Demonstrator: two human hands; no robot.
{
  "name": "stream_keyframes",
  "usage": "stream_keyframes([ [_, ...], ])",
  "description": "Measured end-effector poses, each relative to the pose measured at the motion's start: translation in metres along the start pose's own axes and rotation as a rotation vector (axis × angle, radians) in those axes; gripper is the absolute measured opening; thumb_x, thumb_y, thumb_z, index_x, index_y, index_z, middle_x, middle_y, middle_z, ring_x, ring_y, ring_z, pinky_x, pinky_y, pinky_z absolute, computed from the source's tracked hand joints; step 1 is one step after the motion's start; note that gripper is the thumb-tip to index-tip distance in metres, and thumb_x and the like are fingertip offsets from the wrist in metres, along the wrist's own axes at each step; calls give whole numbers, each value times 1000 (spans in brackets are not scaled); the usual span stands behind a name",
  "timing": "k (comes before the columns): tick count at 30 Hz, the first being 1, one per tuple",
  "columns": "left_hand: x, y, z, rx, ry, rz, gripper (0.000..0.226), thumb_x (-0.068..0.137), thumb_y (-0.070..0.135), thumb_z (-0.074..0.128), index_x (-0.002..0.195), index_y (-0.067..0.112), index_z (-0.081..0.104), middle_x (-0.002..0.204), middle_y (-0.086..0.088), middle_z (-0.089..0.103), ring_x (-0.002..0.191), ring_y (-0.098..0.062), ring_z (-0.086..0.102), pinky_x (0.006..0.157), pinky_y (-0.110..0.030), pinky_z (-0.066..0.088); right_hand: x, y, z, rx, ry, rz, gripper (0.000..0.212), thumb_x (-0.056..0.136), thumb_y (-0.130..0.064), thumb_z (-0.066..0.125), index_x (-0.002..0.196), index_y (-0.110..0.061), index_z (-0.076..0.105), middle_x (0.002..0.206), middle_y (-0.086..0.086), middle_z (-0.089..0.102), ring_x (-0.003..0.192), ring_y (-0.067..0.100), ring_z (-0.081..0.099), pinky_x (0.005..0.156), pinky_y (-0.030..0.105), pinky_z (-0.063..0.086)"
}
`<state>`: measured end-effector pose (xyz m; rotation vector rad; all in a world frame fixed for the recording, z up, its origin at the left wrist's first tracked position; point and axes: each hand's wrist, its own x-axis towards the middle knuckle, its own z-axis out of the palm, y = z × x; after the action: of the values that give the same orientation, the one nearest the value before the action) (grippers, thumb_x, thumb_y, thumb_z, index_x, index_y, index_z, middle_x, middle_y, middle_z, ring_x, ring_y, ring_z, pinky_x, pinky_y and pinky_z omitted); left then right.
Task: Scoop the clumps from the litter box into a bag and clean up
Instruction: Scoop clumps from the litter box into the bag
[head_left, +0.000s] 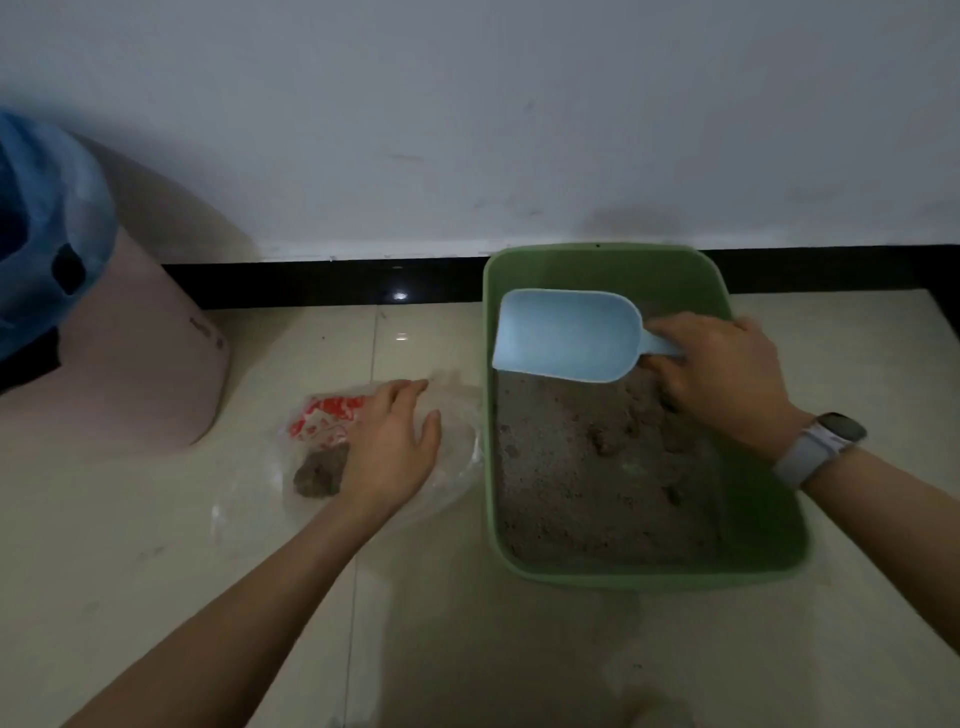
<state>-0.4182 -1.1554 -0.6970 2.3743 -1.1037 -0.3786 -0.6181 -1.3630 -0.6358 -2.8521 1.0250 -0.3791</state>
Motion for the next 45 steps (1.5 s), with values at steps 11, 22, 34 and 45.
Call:
stream_keyframes([
  [11, 4, 65, 58, 259, -271, 52, 73, 98, 41, 30, 146, 7, -14, 154, -11, -19, 142, -24, -16, 115, -44, 3, -51, 61, -37, -559, -383, 36, 15, 86, -26, 52, 100, -26, 58, 94, -5, 65, 85, 17, 60, 79, 29, 34],
  [22, -1, 46, 73, 206, -244, -36, 71, 97, 44, 27, 147, 10, -12, 156, -5, -14, 142, -22, -16, 115, -45, 0, -69, 55, 5, -318, -383, 163, 21, 86, -21, 49, 103, -23, 60, 100, 0, 65, 95, 23, 60, 80, 30, 32],
  [34, -3, 38, 77, -26, -127, -1, 59, 99, 26, 34, 148, 10, 7, 156, -7, 13, 144, -22, 9, 116, -43, 13, -90, 74, 42, -125, -221, 122, 21, 68, -17, 76, 88, -19, 71, 79, 4, 71, 71, 27, 67, 68, 33, 42],
  [45, -4, 35, 81, -35, -83, 2, 65, 91, 39, 21, 148, 11, 12, 154, -6, 20, 143, -21, 11, 113, -45, 12, -86, 73, 39, -161, -88, 125, 19, 63, -13, 76, 80, -17, 69, 68, 5, 66, 60, 27, 65, 61, 33, 44],
])
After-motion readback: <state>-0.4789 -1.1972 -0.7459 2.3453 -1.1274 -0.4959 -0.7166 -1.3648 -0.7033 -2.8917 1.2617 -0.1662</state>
